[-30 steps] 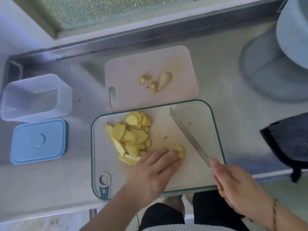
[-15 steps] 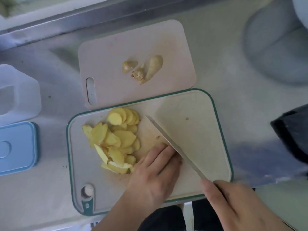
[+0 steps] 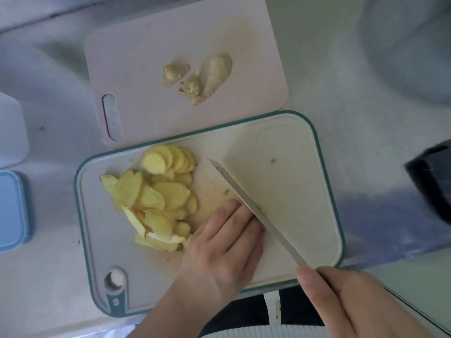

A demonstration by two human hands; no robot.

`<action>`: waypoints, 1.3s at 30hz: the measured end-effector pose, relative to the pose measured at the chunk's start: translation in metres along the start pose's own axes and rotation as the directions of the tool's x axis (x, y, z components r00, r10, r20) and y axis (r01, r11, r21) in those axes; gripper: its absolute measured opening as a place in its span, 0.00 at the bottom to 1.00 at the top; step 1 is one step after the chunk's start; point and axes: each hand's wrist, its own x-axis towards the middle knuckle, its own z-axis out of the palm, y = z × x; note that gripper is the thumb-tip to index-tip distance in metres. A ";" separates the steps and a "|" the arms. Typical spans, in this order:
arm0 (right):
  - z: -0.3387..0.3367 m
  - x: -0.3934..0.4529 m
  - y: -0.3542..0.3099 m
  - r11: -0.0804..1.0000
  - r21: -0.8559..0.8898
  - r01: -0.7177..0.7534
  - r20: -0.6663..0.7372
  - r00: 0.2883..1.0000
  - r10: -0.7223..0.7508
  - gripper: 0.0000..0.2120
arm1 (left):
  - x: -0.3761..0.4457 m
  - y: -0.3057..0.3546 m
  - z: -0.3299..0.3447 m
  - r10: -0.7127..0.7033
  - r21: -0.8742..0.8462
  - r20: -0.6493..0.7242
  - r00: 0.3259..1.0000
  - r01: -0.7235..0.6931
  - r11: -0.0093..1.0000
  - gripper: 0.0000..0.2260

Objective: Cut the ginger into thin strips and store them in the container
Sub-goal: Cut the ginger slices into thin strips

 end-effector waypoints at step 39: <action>-0.001 -0.002 0.007 0.990 0.026 0.138 -0.070 0.988 -0.136 0.32 | -0.005 -0.003 0.003 -0.007 0.029 -0.067 0.998 0.009 1.000 0.03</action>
